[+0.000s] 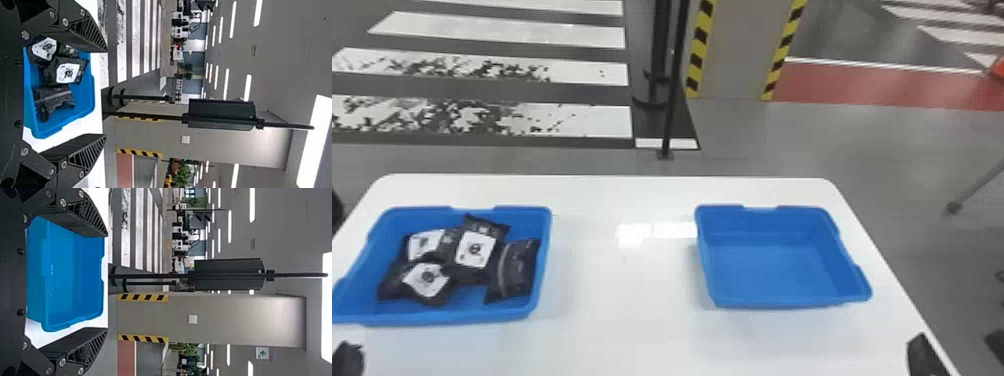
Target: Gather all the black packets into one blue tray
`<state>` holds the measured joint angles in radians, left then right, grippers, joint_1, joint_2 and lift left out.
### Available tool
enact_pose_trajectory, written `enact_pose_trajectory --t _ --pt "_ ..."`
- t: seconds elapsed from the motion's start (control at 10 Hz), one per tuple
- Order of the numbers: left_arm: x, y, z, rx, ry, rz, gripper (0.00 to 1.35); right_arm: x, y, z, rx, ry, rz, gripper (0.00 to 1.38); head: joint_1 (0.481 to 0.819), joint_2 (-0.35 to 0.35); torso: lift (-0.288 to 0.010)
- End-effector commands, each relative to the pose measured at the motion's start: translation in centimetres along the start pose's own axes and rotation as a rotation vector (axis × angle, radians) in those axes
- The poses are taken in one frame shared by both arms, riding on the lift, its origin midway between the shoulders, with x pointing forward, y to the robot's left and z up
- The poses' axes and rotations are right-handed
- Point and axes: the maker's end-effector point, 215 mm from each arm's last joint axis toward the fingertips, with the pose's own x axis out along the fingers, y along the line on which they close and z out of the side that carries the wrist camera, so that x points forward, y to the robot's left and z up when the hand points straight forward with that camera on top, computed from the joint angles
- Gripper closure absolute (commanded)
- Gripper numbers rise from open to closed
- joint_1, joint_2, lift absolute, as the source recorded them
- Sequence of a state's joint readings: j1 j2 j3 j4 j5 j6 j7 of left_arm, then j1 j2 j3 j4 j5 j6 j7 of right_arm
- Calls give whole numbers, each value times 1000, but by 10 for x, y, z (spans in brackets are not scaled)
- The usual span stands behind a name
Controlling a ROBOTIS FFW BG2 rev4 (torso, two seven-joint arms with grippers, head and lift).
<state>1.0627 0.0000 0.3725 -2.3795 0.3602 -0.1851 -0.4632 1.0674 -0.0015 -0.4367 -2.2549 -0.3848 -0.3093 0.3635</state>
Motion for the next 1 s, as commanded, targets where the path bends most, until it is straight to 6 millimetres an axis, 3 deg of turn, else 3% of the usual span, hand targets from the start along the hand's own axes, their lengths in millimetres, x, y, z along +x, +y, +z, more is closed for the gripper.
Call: enact_pose_trajectory --t 0.0,0.9 --pt "0 0 0 -4 0 2 283 0 0 -1 0 1 -2 183 695 -151 -110" --pt "4 -6 -9 -43 18 -7 283 1 -2 -9 22 22 -6 186 695 -166 -110"
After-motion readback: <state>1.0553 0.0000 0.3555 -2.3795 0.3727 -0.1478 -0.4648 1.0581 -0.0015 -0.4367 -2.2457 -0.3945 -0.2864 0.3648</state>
